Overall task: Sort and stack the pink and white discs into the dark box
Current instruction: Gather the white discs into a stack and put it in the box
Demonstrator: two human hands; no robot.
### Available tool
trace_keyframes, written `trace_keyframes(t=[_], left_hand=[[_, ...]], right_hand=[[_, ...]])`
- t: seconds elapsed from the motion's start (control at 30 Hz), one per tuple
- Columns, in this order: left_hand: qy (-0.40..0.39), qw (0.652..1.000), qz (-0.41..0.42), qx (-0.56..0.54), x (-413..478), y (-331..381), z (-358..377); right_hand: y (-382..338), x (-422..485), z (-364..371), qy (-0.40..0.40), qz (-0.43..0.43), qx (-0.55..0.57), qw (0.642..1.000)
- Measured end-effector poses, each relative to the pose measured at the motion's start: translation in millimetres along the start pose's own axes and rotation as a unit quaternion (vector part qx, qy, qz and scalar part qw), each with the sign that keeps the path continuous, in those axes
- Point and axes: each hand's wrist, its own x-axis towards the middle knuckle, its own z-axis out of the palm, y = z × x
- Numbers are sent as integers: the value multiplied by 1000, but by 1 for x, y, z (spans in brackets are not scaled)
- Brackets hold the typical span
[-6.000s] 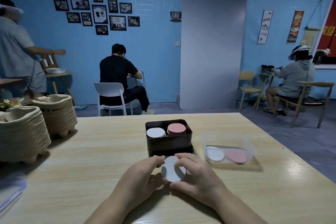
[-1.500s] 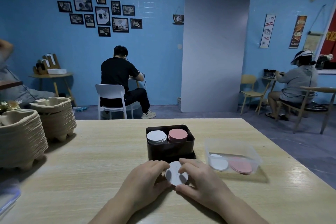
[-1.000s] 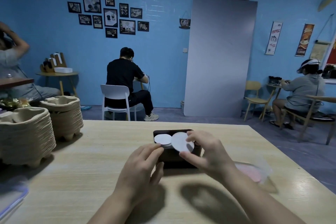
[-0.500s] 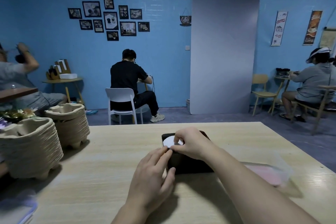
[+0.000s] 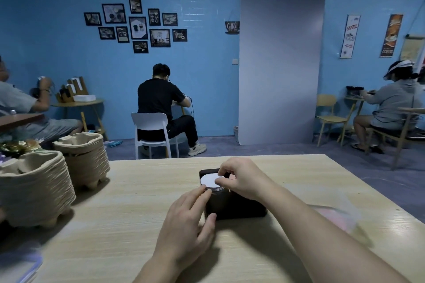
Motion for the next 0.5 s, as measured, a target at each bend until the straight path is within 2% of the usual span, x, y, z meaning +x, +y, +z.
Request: trace_keyframes(t=[0.1,0.27,0.4,0.5], left_hand=[[13,1000,17,7,4,5,1],[6,999,49,-5,21,39,1],[-41,997,52,-47,37,78,18],[-92,991,86,-43,46,98,40]], right_hand=[[7,-19,-24,27,19,43,999],[39,-60,-56,14,31,71,997],[67,-89,-78,4,62,57,996],[90,-102,-90,-39,82,21,996]])
